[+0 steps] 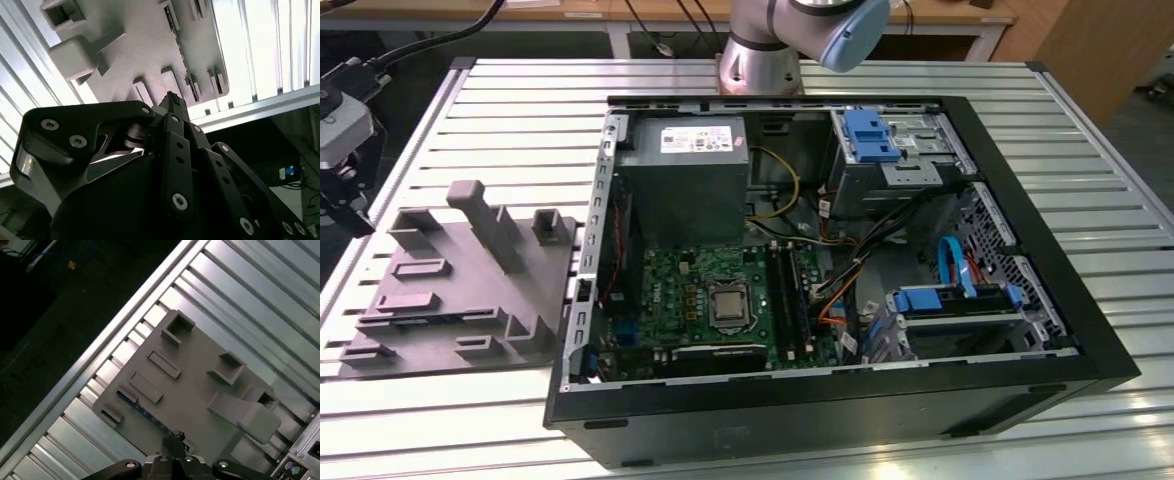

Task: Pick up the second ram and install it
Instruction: 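Pick up the second ram and move it above second insertion slot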

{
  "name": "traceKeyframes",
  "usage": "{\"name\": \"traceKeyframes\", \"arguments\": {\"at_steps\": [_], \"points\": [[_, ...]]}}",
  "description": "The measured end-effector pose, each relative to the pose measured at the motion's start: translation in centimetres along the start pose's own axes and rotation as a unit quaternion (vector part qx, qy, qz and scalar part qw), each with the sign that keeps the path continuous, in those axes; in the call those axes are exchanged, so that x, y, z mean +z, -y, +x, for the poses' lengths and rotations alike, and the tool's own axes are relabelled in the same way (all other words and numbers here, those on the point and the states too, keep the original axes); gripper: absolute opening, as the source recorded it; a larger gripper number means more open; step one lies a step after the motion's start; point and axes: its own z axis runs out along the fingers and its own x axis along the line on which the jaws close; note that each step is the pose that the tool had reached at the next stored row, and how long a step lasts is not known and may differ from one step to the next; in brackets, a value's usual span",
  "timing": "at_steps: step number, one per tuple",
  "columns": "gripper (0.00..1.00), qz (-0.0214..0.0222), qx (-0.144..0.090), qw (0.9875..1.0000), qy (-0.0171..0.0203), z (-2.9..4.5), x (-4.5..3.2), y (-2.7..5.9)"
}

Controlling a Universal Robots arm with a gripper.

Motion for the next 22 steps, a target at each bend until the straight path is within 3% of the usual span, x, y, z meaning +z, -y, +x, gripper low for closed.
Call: {"name": "traceKeyframes", "arguments": {"at_steps": [3, 6, 11, 16, 22], "points": [[0.10, -0.0007, -0.027, 0.9996, -0.0013, 0.00, 0.02, 0.00], [0.10, -0.0014, -0.055, 0.9985, -0.0025, 0.00, 0.04, 0.00], [0.10, -0.0026, -0.100, 0.9950, -0.0044, 0.00, 0.09, 0.00], [0.10, -0.0038, -0.145, 0.9895, -0.0064, 0.00, 0.14, 0.01], [0.10, -0.0052, -0.198, 0.9801, -0.0089, 0.00, 0.24, 0.01]]}}
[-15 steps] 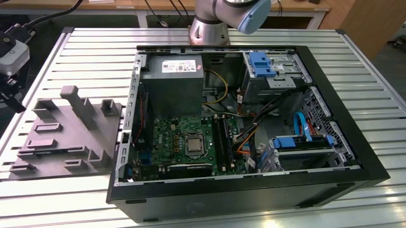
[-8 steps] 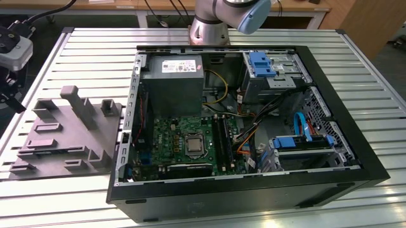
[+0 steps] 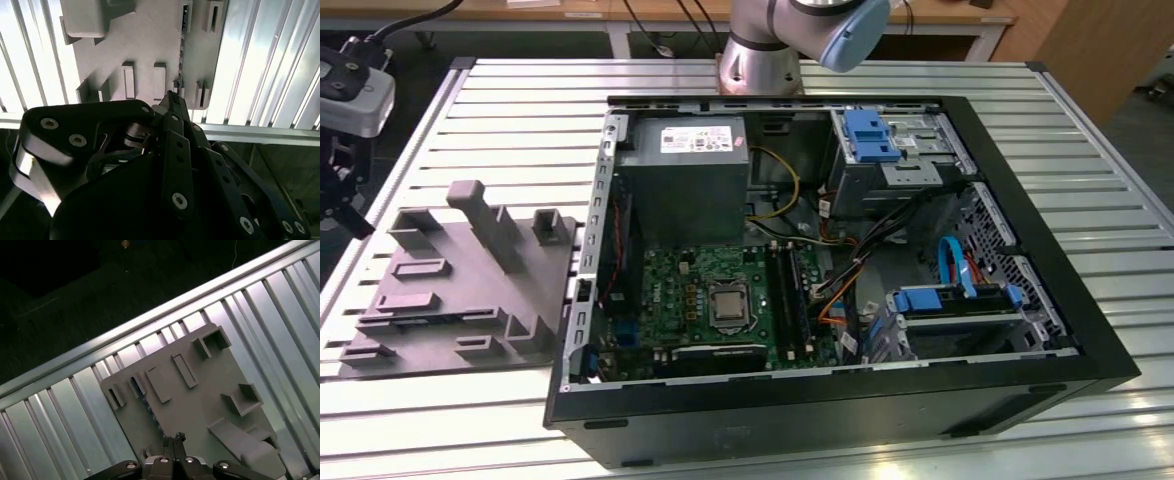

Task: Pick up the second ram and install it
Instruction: 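Pick up the second ram and move it above second insertion slot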

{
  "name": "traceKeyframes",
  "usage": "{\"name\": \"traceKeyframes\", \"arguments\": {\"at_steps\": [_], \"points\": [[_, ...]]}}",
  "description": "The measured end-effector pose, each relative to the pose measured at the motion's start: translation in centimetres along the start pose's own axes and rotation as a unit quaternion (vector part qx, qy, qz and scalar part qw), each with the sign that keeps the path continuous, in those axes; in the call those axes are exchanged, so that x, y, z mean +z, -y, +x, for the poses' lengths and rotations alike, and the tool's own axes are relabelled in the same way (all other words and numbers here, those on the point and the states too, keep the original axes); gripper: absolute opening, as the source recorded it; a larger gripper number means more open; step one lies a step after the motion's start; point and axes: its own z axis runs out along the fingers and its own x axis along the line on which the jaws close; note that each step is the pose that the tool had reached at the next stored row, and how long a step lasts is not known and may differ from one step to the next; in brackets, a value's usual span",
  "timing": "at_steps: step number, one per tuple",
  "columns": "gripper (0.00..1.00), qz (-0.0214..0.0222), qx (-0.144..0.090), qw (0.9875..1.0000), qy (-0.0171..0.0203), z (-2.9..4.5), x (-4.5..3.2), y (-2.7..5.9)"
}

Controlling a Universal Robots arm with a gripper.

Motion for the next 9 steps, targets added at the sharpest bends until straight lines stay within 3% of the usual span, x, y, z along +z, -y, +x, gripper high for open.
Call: {"name": "traceKeyframes", "arguments": {"at_steps": [4, 9], "points": [[0.10, -0.0009, -0.037, 0.9993, -0.0016, 0.00, 0.13, 0.01], [0.10, -0.0021, -0.082, 0.9967, -0.0035, 0.01, 0.30, 0.01]]}}
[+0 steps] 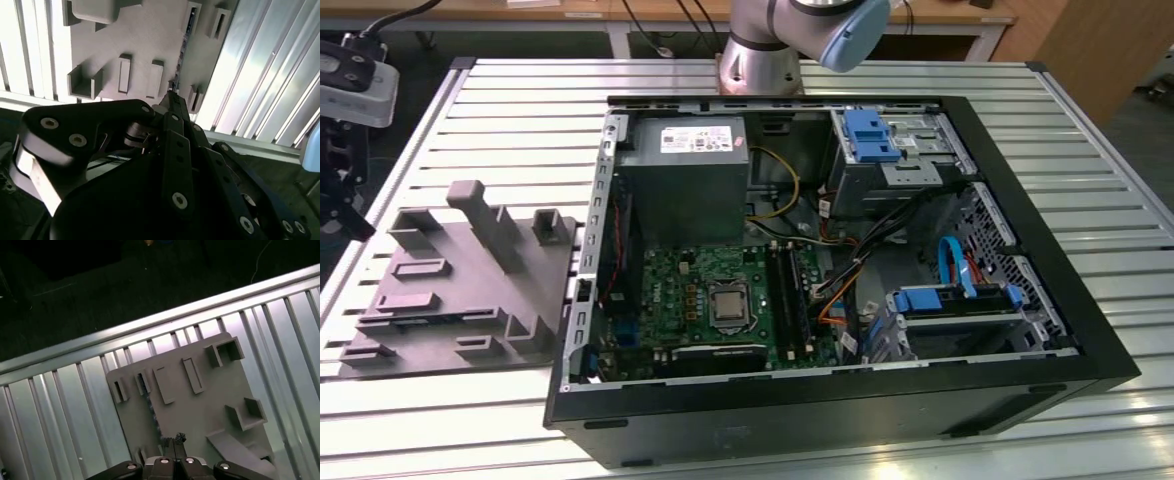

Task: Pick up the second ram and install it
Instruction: 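Pick up the second ram and move it above second insertion slot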

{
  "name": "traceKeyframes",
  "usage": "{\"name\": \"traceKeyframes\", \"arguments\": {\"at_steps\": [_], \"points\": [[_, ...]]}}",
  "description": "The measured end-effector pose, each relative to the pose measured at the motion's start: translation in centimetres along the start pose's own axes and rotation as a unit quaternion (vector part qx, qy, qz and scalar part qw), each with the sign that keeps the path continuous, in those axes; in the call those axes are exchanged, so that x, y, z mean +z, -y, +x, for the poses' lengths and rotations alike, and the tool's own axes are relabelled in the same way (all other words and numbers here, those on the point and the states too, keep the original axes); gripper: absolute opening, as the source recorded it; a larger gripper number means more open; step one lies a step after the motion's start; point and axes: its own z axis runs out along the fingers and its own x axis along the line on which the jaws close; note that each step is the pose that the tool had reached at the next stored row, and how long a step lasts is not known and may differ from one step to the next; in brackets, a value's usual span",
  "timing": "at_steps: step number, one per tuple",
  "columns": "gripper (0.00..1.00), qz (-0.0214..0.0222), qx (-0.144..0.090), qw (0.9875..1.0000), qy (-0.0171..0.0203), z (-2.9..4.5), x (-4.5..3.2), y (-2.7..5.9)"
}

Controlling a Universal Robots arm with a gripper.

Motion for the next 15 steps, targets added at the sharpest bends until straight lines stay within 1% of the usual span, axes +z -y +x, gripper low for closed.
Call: {"name": "traceKeyframes", "arguments": {"at_steps": [2, 4, 6, 8, 10, 12, 14, 15], "points": [[0.10, -0.0005, -0.018, 0.9998, -0.0008, 0.00, 0.07, 0.00], [0.10, -0.0009, -0.036, 0.9993, -0.0016, 0.01, 0.15, 0.01], [0.10, -0.0014, -0.054, 0.9985, -0.0024, 0.01, 0.24, 0.01], [0.10, -0.0019, -0.072, 0.9974, -0.0032, 0.01, 0.35, 0.02], [0.10, -0.0024, -0.091, 0.9958, -0.0040, 0.01, 0.47, 0.02], [0.10, -0.0029, -0.109, 0.9940, -0.0048, 0.01, 0.58, 0.02], [0.10, -0.0033, -0.127, 0.9919, -0.0056, 0.02, 0.70, 0.03], [0.10, -0.0035, -0.136, 0.9907, -0.0060, 0.02, 0.77, 0.03]]}}
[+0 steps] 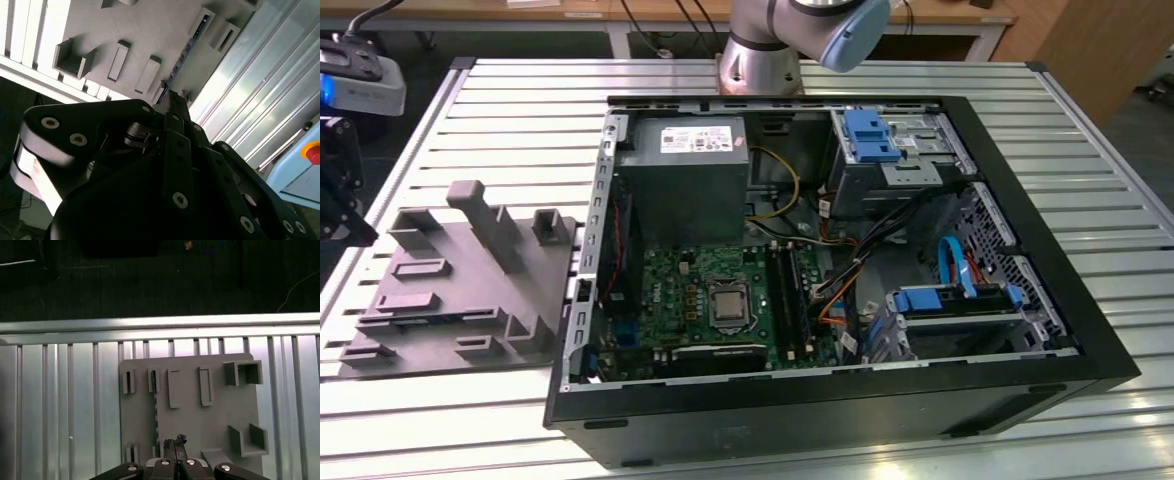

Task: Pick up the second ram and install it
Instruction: 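Pick up the second ram and move it above second insertion slot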

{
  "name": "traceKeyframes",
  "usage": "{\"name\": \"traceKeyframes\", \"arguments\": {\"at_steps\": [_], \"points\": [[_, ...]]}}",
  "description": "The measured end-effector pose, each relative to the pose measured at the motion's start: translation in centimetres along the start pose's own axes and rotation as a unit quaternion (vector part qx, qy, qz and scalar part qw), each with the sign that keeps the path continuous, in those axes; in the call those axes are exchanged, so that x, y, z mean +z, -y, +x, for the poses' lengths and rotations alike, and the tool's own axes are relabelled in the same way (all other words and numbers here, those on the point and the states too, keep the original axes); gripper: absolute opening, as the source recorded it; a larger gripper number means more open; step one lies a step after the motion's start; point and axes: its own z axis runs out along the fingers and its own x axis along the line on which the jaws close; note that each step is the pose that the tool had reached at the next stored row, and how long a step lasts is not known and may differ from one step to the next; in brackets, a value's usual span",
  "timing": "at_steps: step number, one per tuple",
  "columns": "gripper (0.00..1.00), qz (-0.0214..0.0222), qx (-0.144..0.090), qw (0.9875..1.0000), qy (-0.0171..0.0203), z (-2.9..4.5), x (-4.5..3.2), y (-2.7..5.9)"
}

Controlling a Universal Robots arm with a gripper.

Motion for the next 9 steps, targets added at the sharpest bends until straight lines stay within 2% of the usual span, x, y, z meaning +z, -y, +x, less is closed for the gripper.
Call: {"name": "traceKeyframes", "arguments": {"at_steps": [2, 9], "points": [[0.10, -0.0004, -0.013, 0.9999, -0.0006, 0.00, 0.05, 0.00], [0.10, -0.0002, -0.014, 0.9999, 0.0004, 0.00, 0.24, 0.00]]}}
